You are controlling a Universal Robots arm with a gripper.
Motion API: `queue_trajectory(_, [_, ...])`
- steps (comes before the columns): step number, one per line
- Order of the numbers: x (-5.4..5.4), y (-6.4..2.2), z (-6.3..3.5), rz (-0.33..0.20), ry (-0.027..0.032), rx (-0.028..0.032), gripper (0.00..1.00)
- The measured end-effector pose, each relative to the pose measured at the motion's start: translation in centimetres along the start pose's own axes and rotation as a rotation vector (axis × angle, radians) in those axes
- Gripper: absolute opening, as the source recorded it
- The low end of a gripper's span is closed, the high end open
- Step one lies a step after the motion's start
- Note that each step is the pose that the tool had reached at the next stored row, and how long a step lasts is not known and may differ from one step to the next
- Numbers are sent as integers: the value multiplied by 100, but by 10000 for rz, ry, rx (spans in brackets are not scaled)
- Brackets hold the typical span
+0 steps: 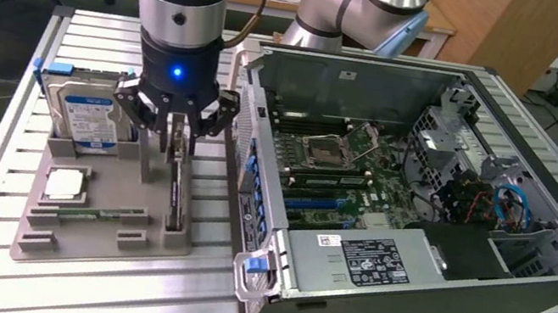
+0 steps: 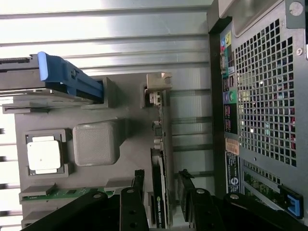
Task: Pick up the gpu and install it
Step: 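Pick up the gpu and move the gpu toward the slot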
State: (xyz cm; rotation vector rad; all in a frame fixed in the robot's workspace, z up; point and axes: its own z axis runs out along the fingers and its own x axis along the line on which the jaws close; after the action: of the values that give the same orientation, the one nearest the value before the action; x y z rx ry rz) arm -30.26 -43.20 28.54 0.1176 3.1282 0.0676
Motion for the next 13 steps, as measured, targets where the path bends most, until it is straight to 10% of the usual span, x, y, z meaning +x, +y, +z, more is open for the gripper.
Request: queue_trajectory(13, [-3, -40, 7, -1, -1, -2, 41])
